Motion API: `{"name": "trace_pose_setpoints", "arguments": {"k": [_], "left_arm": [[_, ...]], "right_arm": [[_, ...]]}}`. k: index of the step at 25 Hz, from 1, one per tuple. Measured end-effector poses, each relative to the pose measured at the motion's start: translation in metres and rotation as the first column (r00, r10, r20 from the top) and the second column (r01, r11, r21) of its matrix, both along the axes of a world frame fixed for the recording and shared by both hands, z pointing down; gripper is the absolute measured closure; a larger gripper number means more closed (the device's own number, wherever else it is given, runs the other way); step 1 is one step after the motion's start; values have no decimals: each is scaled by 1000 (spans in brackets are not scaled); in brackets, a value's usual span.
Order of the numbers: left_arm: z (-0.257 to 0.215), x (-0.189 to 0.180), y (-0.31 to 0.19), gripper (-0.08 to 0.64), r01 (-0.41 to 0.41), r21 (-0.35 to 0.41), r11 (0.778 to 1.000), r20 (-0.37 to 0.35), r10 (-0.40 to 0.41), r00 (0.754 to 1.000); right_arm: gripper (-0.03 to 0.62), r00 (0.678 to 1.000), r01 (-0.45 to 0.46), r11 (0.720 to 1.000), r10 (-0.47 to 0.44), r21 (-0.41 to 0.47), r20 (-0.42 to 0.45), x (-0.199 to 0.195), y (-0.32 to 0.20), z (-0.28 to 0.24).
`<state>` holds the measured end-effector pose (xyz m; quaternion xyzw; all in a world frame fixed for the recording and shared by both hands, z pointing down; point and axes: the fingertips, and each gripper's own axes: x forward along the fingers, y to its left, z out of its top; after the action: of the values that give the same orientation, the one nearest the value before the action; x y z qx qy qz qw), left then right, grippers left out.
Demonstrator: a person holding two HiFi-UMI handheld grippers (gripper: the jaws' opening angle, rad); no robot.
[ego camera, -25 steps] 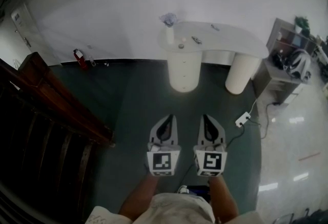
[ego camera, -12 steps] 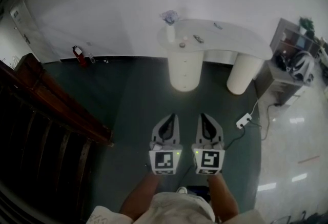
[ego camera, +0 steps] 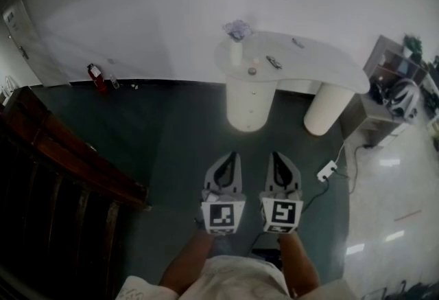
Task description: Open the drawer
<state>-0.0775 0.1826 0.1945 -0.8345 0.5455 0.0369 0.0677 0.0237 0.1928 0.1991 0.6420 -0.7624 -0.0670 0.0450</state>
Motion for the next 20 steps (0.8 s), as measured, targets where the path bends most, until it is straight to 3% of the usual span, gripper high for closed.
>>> {"name": "trace_pose_setpoints", "arguments": {"k": [11, 20], "left_arm": [[-12, -33, -80, 558, -77, 21, 997, -15, 77, 997], [4, -11, -143, 557, -83, -9, 997, -29, 83, 996]], "right_arm": [[589, 996, -81, 997, 82, 7, -22, -30, -72, -9], [589, 995, -94, 995, 94, -13, -18, -5, -133, 9]]}}
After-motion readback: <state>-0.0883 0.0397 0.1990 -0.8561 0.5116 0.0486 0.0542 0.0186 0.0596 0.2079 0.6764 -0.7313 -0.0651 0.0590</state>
